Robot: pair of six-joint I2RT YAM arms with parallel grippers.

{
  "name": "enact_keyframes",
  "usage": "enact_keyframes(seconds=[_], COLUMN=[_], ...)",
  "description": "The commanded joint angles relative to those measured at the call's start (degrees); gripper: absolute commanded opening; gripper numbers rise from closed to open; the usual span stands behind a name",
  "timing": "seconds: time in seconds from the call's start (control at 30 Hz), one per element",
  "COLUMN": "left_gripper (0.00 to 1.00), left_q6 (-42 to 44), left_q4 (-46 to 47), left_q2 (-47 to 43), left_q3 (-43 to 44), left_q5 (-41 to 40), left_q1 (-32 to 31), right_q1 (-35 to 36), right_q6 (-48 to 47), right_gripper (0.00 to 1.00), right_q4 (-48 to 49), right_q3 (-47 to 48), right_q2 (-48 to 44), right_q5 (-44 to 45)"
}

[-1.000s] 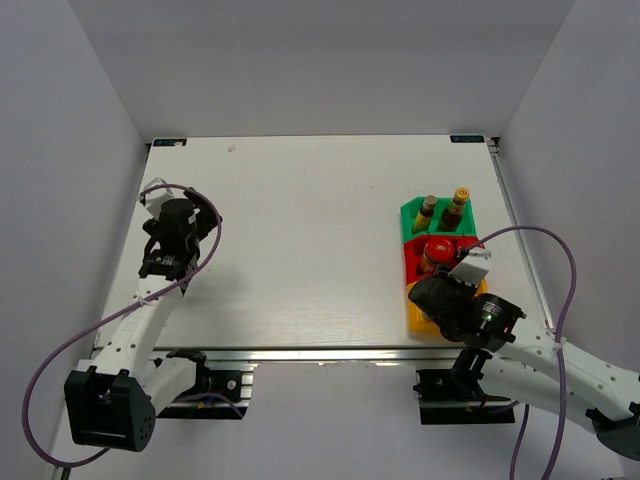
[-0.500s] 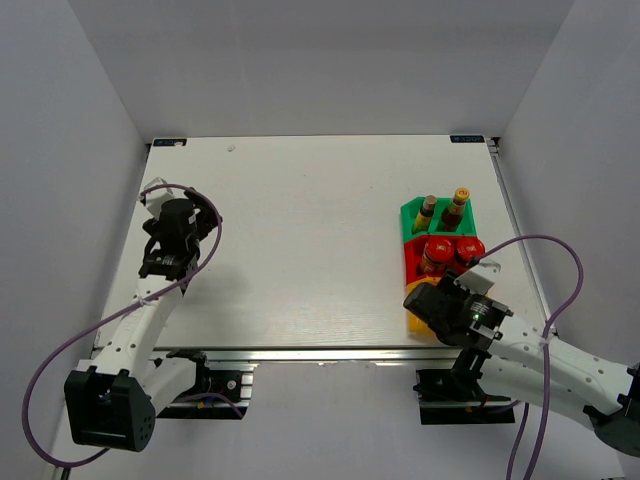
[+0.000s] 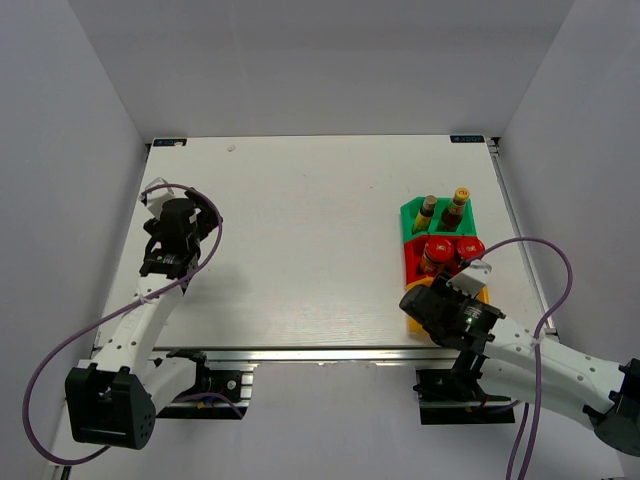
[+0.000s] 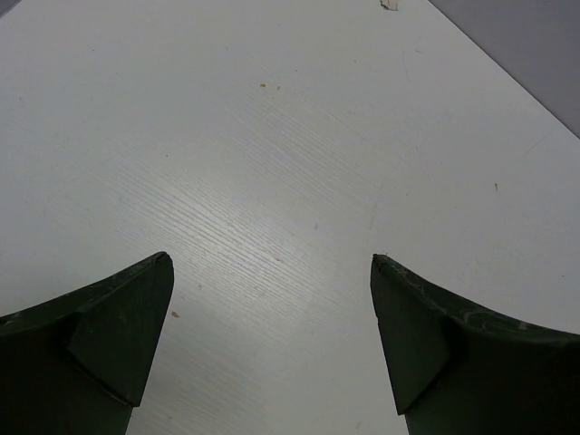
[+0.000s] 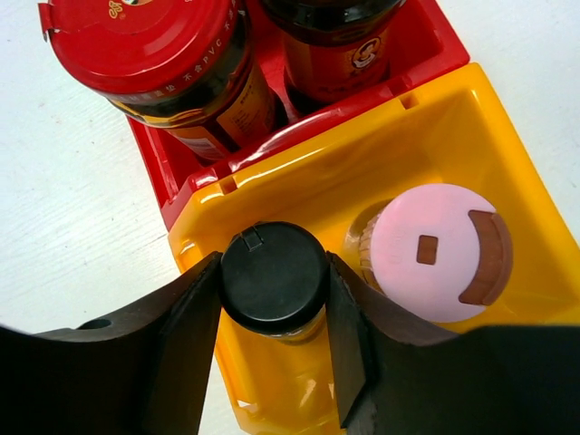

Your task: Organize the condiment bottles

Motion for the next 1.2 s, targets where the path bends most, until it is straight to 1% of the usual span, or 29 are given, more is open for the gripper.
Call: enact_keyframes(seconds=[0.0, 0.1, 0.23, 0.37, 0.43, 0.6, 0.93, 1.0, 1.07, 1.13, 1.17], left_gripper=[0.98, 0.98, 0.98, 0.98, 0.98, 0.98, 0.98, 0.98, 0.98, 0.98, 0.98], left_q6=[0.4, 0.3, 0.3, 0.3, 0.3, 0.4, 0.4, 0.4, 0.4, 0.5, 0.5], left_q4=[1.1, 1.4, 1.1, 1.3, 1.2, 1.5, 1.4, 1.6, 1.7, 1.7, 1.7], left_q2=[-0.2, 0.1, 0.9, 1.0, 0.9, 0.9, 1.0, 0.9, 1.0, 1.2, 1.2], left_q3=[0.7, 0.7, 0.9, 0.9, 0.9, 0.7, 0.8, 0.7, 0.7, 0.8, 0.8], left_q5=[-0.1, -0.2, 0.0, 0.1, 0.2, 0.4, 0.6, 0.6, 0.9, 1.4, 1.5], left_q1=[0.3, 0.3, 0.3, 0.3, 0.3, 0.3, 0.3, 0.3, 0.3, 0.3, 0.3], right_q1=[0.0, 0.0, 0.0, 0.0, 0.0, 0.0, 0.0, 0.0, 0.0, 0.0, 0.0], right_q6=[0.8, 0.6, -0.9, -3.7, -3.9, -3.9, -9.3, -11.0, -13.4, -18.0, -19.9], right_gripper=[0.52, 0.54, 0.64, 0.65, 0.68, 0.7, 0.78, 0.79, 0.8, 0.8, 0.8], right_q4=[2.5, 3.4, 5.3, 8.7, 8.7, 7.6, 9.1, 10.1, 13.1, 15.9, 18.9], right_q3=[-1.0, -2.1, -3.2, -4.1, -3.6, -2.2, 1.5, 1.9, 2.2, 2.7, 3.3], right_q2=[-0.9, -2.2, -3.4, -3.0, -2.2, -1.6, -2.6, -3.1, -3.5, -4.0, -4.5], right_q5=[2.6, 2.1, 1.0, -0.2, -0.5, -0.6, 1.0, 1.6, 2.7, 3.5, 4.0])
